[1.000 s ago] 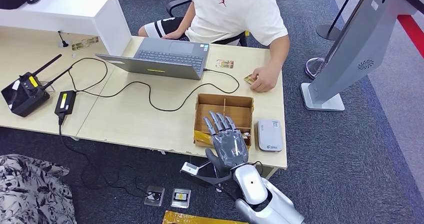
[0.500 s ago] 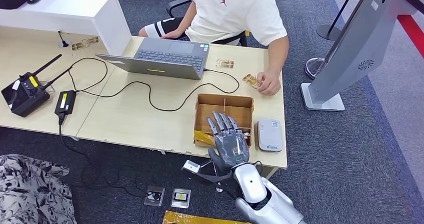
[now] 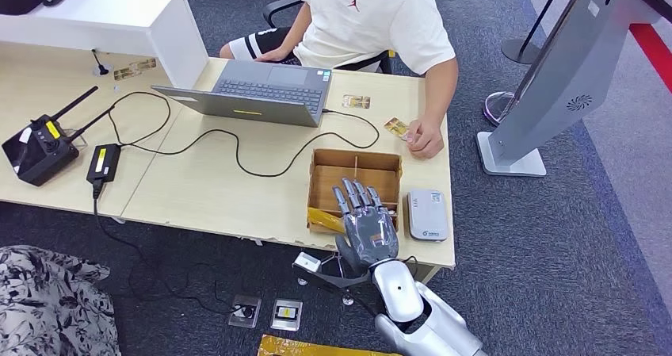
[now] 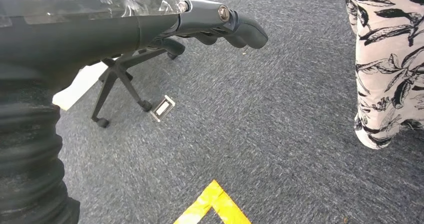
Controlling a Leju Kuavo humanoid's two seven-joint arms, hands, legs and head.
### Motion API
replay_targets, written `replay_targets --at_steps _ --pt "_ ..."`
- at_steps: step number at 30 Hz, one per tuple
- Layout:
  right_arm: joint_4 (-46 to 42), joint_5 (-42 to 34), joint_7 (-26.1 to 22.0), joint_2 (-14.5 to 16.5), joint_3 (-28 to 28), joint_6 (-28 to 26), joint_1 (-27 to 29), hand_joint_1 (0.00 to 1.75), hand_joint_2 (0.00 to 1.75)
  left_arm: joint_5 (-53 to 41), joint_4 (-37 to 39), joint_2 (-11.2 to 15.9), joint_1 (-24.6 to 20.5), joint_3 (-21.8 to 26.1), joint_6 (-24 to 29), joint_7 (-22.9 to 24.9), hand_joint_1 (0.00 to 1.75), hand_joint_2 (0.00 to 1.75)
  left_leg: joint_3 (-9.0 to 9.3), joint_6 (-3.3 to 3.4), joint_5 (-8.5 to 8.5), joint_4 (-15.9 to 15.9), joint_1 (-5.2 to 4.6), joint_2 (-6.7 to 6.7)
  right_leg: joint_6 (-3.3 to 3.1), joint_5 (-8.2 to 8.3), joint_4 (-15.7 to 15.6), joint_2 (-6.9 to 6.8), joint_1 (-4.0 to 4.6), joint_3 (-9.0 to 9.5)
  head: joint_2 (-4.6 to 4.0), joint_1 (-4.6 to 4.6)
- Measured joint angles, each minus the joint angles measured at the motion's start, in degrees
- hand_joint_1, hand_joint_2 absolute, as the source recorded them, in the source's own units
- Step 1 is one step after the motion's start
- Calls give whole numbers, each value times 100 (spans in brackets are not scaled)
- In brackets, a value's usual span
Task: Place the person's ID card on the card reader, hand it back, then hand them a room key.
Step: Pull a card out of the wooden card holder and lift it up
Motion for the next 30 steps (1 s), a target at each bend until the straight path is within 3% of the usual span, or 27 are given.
replay_targets --at_steps 30 --pt "-56 50 223 -224 -168 31 74 3 175 -160 0 13 1 3 -15 -89 0 175 2 0 0 0 0 1 0 0 0 0 0 1 0 0"
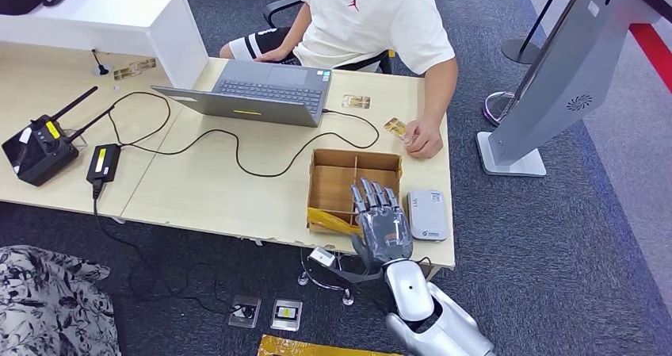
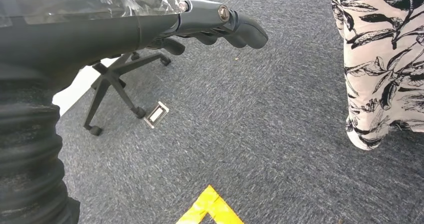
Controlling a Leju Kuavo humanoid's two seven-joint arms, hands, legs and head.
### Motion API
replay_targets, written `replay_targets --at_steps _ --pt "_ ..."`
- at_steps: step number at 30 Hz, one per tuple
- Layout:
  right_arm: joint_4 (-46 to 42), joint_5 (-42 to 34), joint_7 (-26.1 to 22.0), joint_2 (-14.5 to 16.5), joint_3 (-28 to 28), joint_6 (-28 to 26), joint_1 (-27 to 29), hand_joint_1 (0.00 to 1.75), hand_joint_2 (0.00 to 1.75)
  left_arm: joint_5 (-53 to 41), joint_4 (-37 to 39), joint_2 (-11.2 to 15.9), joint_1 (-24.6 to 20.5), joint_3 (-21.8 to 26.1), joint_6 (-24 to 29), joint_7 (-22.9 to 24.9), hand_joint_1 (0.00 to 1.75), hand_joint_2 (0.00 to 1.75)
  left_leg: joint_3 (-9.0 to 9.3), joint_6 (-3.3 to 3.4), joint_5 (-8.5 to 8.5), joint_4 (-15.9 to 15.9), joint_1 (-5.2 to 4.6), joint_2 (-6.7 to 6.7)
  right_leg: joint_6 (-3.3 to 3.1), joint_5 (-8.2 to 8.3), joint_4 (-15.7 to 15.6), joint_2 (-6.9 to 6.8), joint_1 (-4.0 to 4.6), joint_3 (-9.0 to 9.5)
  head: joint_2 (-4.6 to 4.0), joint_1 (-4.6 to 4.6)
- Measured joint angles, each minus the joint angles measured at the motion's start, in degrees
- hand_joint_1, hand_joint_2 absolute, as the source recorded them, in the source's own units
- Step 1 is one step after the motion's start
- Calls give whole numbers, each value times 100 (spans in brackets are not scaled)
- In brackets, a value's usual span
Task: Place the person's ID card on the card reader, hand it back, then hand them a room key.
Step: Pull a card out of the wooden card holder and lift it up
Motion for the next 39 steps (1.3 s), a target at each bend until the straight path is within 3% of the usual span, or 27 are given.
replay_targets --at_steps 27,36,39 --pt "-10 -84 -5 -55 -22 68 16 19 175 -3 0 0 0 27 0 -16 0 175 0 0 0 0 0 0 0 0 0 0 0 0 0 0" --pt "-11 -97 -13 -54 -22 105 16 32 175 -2 2 0 0 37 4 -14 0 175 0 0 0 0 0 0 0 0 0 0 0 1 0 0" --pt "-10 -99 -10 -54 -22 117 16 44 175 -6 2 0 0 37 4 -14 0 175 0 0 0 0 0 0 0 0 0 0 0 1 0 0"
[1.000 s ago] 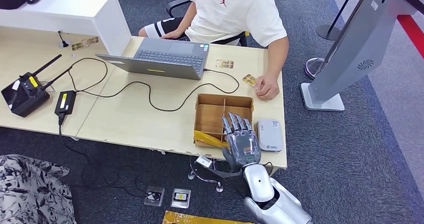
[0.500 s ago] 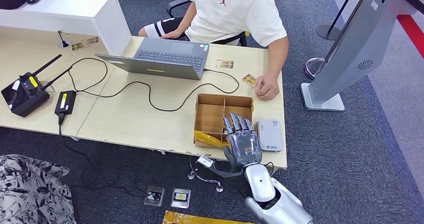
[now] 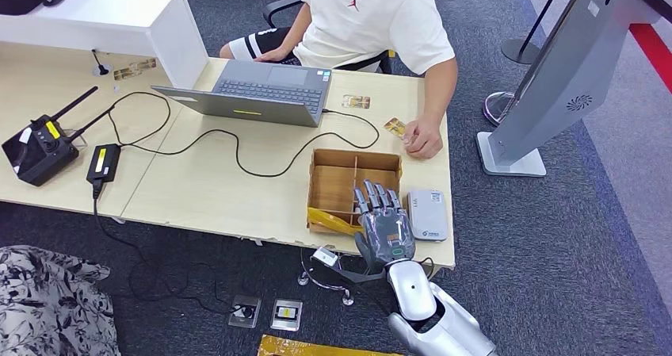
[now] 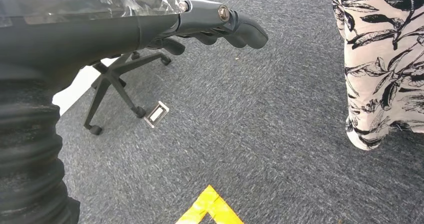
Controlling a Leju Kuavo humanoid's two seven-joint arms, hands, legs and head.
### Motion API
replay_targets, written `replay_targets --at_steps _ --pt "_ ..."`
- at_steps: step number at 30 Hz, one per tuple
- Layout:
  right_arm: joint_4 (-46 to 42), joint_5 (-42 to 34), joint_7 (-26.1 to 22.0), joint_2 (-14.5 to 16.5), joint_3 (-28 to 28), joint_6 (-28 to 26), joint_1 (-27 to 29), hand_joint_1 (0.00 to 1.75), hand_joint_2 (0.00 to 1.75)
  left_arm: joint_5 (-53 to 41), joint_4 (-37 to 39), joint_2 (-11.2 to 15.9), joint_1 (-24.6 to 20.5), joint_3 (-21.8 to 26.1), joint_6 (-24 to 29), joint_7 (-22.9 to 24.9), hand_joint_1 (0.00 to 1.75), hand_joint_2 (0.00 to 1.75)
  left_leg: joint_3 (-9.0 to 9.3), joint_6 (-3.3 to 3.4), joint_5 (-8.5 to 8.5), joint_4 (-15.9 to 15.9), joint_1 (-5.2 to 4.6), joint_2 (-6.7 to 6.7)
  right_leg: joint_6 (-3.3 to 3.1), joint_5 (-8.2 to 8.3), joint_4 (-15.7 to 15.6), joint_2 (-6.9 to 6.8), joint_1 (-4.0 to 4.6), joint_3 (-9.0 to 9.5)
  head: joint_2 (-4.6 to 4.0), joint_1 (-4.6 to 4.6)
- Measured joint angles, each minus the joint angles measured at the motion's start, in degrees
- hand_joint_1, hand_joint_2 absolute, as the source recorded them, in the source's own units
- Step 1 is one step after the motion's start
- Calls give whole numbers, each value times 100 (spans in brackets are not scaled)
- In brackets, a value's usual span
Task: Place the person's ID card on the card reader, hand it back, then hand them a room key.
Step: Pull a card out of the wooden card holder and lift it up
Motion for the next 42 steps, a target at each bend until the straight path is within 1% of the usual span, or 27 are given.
replay_targets --at_steps 2,4,8,12,19,23,30,42 --pt "0 -1 9 0 0 8 0 49 175 -9 0 0 0 1 -1 -1 0 175 0 0 0 0 0 0 0 0 0 0 0 0 0 0" --pt "-1 -1 26 -1 0 13 0 49 175 -16 0 0 0 2 -2 -4 0 175 0 0 0 0 0 0 0 0 0 0 0 0 0 0" --pt "-1 -1 68 -4 -2 16 0 37 175 -22 0 0 0 4 -4 -15 0 175 1 0 0 0 0 0 0 0 0 0 0 0 0 0" --pt "-2 -1 88 -9 -3 25 0 43 175 -22 -1 0 0 8 -5 -27 0 175 1 0 0 0 0 0 0 0 0 0 0 0 0 0" --pt "-2 0 173 -43 -22 49 1 45 175 -37 0 0 0 23 -9 -61 0 175 1 0 0 0 0 0 0 0 0 0 0 0 0 0" --pt "-1 3 197 -48 -77 49 1 55 175 -54 0 0 0 39 -9 -61 0 175 1 0 0 0 0 0 0 0 0 0 0 0 0 0" --pt "-1 8 214 -62 -140 41 0 61 175 -76 0 0 0 48 -9 -62 0 175 1 0 0 0 0 0 0 0 0 0 0 0 0 1" --pt "1 1 249 -99 -153 40 -1 61 175 -97 0 0 0 105 -9 -73 0 175 1 0 0 0 0 0 0 0 0 0 0 0 0 0"
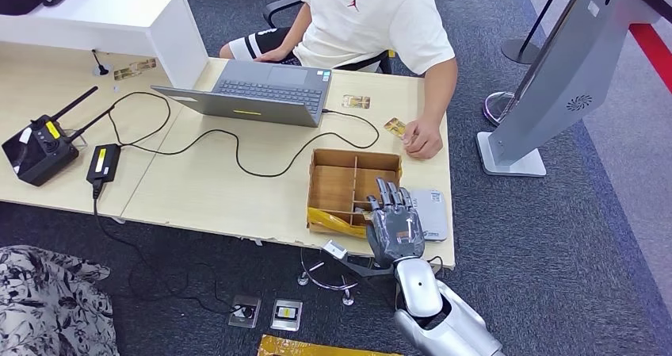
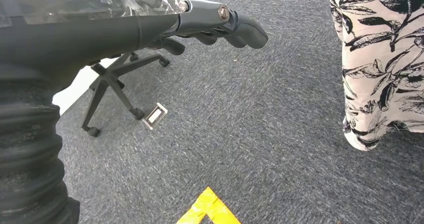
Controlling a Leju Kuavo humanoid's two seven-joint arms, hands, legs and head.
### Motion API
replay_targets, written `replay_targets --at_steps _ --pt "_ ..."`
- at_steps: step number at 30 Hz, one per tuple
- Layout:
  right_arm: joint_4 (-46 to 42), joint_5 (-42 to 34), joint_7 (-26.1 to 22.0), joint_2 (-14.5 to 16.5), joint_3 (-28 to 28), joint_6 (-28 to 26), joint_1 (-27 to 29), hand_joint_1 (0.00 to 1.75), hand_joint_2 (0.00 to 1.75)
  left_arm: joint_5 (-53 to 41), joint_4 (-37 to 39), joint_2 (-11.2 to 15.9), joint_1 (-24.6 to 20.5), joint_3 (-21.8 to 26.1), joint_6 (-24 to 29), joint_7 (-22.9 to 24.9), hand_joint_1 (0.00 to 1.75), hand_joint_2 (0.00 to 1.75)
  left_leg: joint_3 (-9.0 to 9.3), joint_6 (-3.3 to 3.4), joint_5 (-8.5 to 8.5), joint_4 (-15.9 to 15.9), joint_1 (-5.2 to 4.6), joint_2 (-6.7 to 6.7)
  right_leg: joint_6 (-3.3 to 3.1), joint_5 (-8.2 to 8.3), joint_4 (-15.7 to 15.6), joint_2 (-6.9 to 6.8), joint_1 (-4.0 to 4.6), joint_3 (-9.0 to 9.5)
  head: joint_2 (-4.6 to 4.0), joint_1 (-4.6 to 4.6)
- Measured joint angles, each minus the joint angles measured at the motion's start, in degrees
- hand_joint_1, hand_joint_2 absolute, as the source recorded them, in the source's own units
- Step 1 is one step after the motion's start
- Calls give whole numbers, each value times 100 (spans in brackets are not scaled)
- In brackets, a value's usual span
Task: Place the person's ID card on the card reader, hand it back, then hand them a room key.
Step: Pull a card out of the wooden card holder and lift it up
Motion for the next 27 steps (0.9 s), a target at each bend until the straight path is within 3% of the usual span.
replay_targets --at_steps 9,17,21,27 --pt "-1 0 1 -4 -3 -1 0 69 175 0 0 0 0 2 0 -1 0 175 0 0 0 0 0 0 0 0 0 0 0 0 0 0" --pt "-1 -2 23 -26 -52 -20 0 108 175 -8 0 0 0 3 0 -2 0 175 0 0 0 0 0 0 0 0 0 0 0 0 0 0" --pt "0 -3 26 -33 -85 -20 -2 160 175 -20 0 0 0 18 0 -19 0 175 0 0 0 0 0 0 1 1 0 0 0 0 0 -1" --pt "0 -25 47 -42 -99 -23 -11 165 175 -36 0 0 -1 32 -1 -56 0 175 1 0 0 0 0 0 1 1 0 0 0 1 0 0"
